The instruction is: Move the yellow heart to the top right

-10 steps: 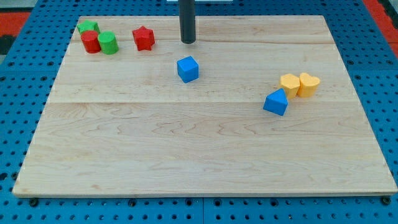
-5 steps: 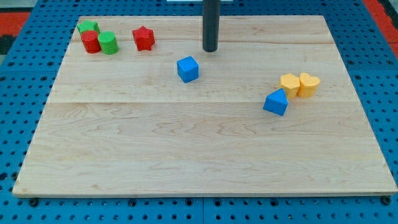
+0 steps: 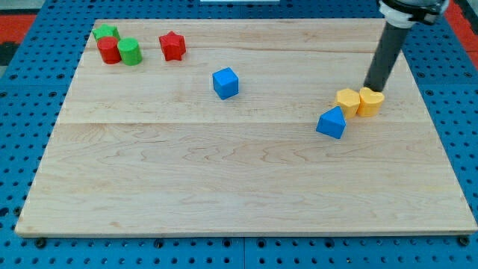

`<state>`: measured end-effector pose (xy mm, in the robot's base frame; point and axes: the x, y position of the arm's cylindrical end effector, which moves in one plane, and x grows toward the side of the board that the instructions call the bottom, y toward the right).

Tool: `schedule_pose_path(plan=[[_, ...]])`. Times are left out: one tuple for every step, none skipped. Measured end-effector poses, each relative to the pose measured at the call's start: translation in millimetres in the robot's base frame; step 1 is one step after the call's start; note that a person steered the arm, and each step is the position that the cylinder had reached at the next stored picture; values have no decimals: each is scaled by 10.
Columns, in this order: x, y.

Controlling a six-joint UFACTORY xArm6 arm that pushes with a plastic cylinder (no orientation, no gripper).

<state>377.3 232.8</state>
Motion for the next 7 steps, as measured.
schedule_pose_path(plan=[[8,508],[529,535],[701,3],[395,-361],[67,-383],[-262,-576],[-576,-624]])
